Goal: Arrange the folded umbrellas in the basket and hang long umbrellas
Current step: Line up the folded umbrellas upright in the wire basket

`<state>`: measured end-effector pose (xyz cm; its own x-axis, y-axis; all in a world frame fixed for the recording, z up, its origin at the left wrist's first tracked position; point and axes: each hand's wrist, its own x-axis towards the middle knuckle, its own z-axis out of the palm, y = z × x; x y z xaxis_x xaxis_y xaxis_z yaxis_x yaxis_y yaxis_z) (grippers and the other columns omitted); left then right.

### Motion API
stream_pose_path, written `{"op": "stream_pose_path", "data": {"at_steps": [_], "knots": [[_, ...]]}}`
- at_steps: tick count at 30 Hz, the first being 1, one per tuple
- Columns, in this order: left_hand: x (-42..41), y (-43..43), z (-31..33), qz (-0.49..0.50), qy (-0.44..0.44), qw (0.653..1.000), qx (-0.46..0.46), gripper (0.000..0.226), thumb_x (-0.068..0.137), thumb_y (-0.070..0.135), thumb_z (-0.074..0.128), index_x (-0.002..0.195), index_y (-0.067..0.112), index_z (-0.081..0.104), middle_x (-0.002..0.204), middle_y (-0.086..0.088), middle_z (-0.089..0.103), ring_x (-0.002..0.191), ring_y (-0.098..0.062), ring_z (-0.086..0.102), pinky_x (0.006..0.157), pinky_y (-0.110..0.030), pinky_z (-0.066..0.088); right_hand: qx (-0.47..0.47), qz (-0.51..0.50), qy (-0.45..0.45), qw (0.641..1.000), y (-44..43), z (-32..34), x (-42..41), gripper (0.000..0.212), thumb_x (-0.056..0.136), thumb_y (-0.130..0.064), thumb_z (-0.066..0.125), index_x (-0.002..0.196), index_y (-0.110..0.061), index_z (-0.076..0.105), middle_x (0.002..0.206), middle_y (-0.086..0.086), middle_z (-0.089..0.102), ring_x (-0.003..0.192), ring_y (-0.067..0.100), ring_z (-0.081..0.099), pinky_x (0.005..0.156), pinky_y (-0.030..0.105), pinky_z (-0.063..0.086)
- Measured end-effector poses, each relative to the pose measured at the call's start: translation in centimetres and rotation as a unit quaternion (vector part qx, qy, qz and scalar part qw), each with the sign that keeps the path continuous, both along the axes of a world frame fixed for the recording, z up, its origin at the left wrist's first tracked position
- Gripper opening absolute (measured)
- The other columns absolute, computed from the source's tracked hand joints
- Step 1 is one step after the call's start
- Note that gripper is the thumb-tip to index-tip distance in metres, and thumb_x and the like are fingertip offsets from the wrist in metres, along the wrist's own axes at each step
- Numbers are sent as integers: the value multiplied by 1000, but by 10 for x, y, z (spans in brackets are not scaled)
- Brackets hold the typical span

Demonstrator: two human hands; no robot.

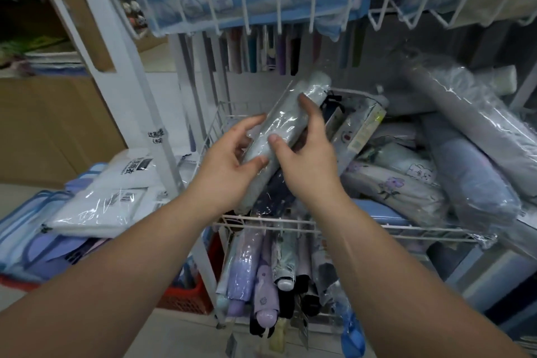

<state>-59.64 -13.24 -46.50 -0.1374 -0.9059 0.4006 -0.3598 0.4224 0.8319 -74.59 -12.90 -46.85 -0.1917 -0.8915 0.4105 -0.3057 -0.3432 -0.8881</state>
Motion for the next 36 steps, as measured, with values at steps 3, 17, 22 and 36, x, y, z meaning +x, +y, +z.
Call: {"op": "stream_pose_path", "data": {"at_steps": [3,17,22,36], "knots": [[16,2,-2,2,47,999,27,57,91,4,69,136,39,57,99,0,67,82,1,63,73,-15,49,33,44,-42,998,-9,-5,19,80,93,-30,68,149,-54,17,110,-38,49,96,-16,55,88,14,44],[10,-1,-7,-24,-72,997,28,75,86,12,76,142,51,45,128,39,53,104,15,60,92,-8,47,48,71,-11,996,-14,-15,1,83,90,-34,70,151,-50,17,135,-7,61,116,4,62,101,34,52],[-6,-1,-1,-24,-29,999,31,74,87,13,75,134,62,45,126,26,60,97,0,68,82,-17,56,-1,-216,-9,976,-13,10,-45,53,90,-31,67,139,-26,50,126,1,53,109,19,58,103,34,46],[-38,9,14,-79,87,989,90,70,90,-5,67,144,35,49,121,24,63,99,13,65,76,-8,52,93,-234,307,918,-37,63,-116,21,95,-23,55,97,-15,73,103,11,68,93,34,64,73,34,52]]}}
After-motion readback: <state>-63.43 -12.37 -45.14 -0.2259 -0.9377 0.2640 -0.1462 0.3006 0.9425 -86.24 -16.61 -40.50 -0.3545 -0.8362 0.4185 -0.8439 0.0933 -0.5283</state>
